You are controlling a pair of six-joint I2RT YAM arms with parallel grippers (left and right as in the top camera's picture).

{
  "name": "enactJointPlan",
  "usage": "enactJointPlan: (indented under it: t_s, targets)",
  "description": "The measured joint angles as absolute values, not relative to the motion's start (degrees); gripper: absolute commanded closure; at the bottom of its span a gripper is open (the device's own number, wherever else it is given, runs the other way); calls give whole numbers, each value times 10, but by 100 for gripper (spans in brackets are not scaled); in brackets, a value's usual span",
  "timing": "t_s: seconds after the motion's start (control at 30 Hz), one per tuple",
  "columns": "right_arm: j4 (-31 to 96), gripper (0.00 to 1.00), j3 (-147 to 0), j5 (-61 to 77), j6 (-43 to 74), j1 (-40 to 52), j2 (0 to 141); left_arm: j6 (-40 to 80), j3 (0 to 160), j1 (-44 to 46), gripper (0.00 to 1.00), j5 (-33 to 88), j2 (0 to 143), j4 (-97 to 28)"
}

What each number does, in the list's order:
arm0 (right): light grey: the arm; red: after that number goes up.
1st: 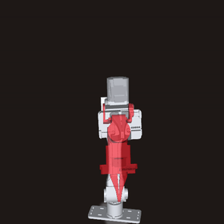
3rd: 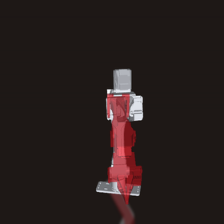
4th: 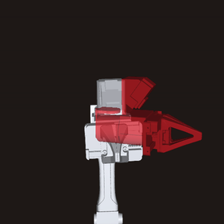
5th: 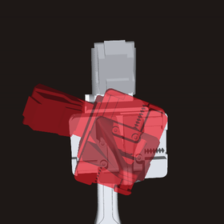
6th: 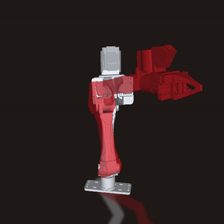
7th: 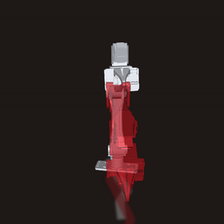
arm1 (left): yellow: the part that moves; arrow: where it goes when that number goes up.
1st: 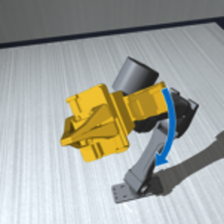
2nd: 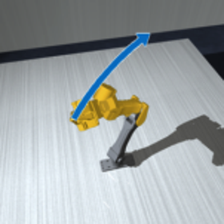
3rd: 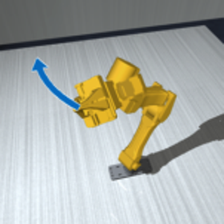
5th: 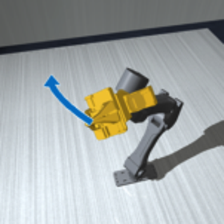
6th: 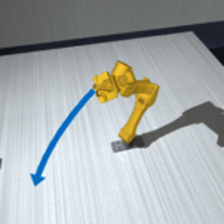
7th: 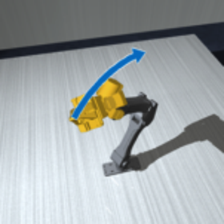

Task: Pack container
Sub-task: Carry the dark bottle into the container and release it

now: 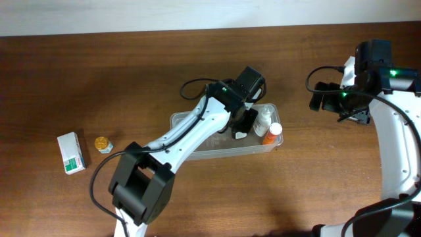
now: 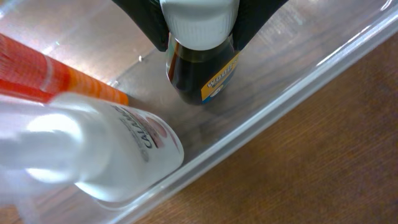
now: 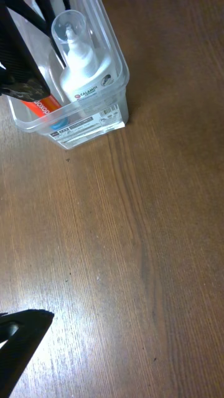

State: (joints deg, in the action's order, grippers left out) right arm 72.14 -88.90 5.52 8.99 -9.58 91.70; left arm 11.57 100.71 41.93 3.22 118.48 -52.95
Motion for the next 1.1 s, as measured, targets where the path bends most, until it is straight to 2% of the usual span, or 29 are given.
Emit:
enactJointPlan:
  t_s: [0.1,0.2,0.23,0.27,0.37,0.57,0.6,0.63,0.77,0.87,1.0,1.1]
  targets:
    - [721,1,-889,55,90,-96,917,116,1007,419,84,32,1189,-519]
    - [721,1,-889,55,90,-96,917,116,1007,419,58,32,1189,-514]
    - [721,1,-889,55,90,-96,917,115,1007,419,45,32,1189,-514]
    - [721,1,-889,55,90,-96,917,111,1007,419,40,32,1189,-514]
    - [721,1,-889,55,90,-96,917,109,1007,419,31,32,1189,-513]
    - [721,1,-889,55,90,-96,917,107,1012,417,24,31,1186,-541]
    - [721,1,-889,55,90,-96,917,107,1014,415,20,27,1180,-552]
    - [722,1,-889,55,90,-96,917,107,1018,413,3,21,1169,-564]
    - [722,1,-889,55,90,-96,917,108,1029,376,1,-25,1079,-619]
    - [721,1,-889,55,90,-96,917,121,1042,313,1,-66,995,-661]
    - [719,1,-889,55,90,-96,917,154,1057,175,1,-100,923,-729]
    - [717,1,-889,55,90,-96,917,168,1052,81,1,-104,923,-747]
